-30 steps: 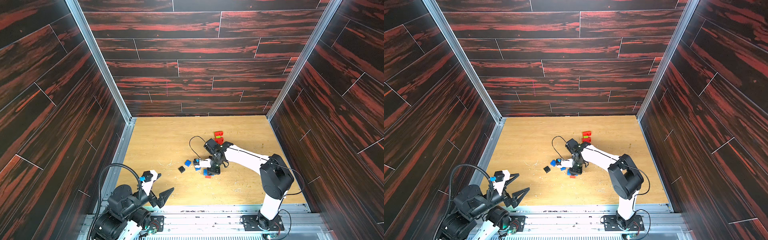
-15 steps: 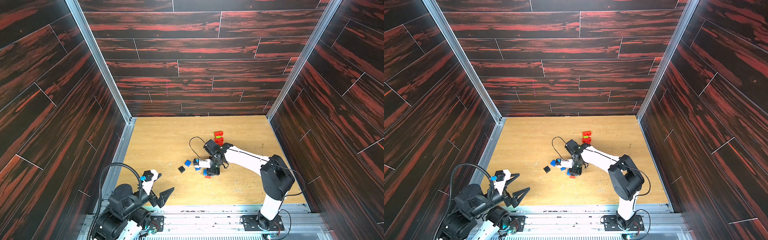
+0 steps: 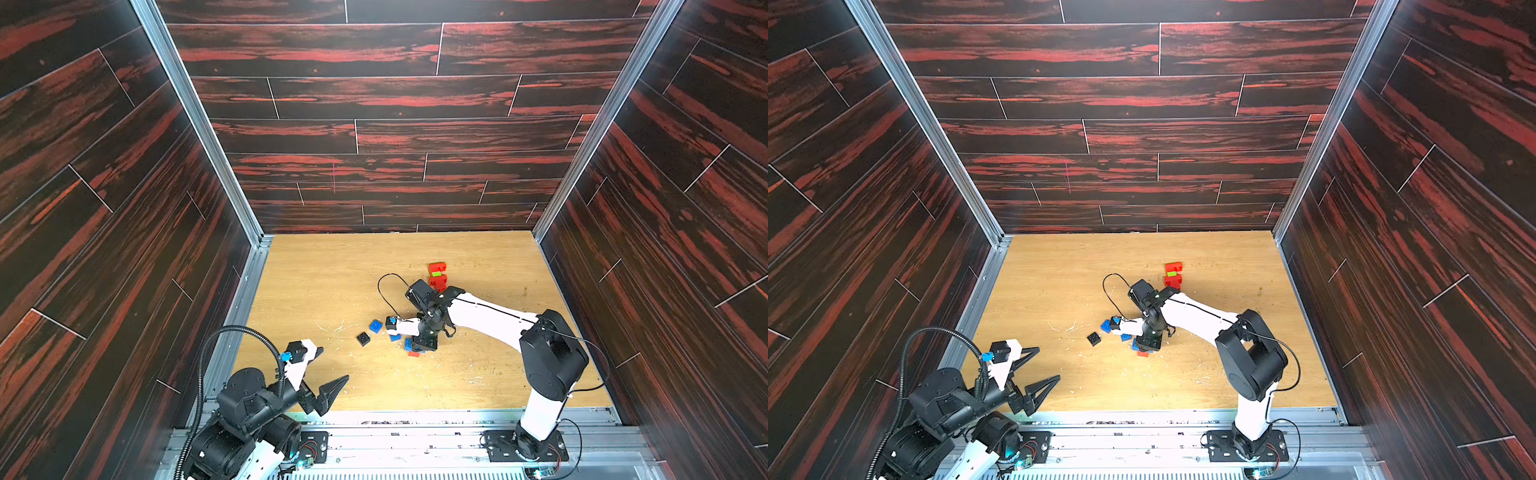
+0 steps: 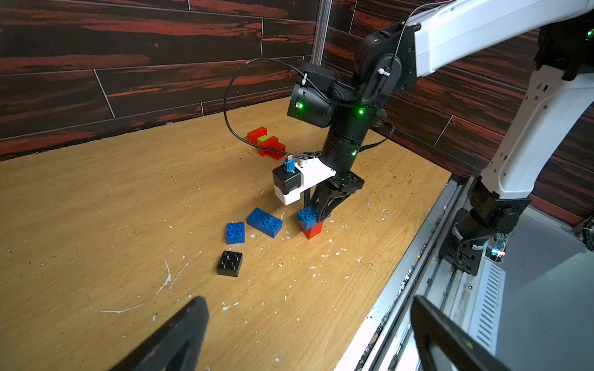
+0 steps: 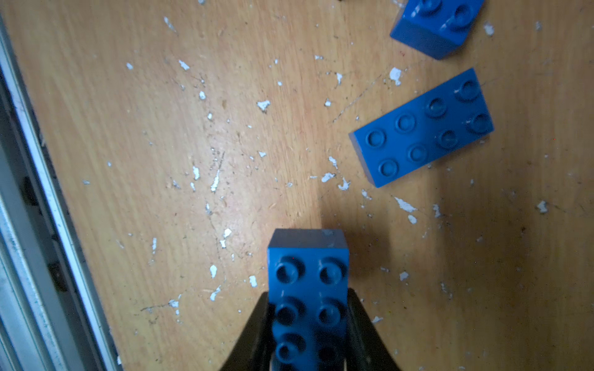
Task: Assemble the letter f with lego
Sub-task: Assemble the lego brick with the lego brick.
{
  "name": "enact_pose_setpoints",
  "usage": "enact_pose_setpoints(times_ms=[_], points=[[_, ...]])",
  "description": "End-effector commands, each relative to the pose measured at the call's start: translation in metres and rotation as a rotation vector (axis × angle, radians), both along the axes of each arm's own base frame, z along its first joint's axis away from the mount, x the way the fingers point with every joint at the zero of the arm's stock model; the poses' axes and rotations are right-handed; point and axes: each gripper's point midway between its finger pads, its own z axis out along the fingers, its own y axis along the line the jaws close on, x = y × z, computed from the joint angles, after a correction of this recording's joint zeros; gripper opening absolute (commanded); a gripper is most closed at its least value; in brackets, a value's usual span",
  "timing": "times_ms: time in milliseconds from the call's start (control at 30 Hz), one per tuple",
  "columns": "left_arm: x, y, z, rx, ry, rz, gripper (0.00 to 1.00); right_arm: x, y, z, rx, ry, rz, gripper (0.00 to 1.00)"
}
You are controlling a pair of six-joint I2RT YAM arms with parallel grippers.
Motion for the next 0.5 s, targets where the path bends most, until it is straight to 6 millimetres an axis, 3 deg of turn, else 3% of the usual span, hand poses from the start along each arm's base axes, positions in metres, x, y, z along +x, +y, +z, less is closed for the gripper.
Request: enact_pose_setpoints(times_ms=[0,33,67,467], points=[[-0.001,-0.002,-0.002,0.004,-0.007,-0.014,1.00,-0.015,-0.004,-0.017,-0.041,0.058,-0.003,0.00],[0.000,-0.002,-0.002,0.005,-0.008,-0.014,1.00,-0.013,-0.003,-0.016,-0.040,0.051,-0.004,0.73],[-0.001,-0.002,-0.002,0.004,-0.010,-0.014,1.00,-0.008,-0.002,-0.015,-0.041,0.032,-0.012,0.98],[-0.003,-0.001,0.000,-0.001,-0.019,-0.016,1.00,0.011,0.007,0.005,-0.013,-0.051,-0.044,0.98]])
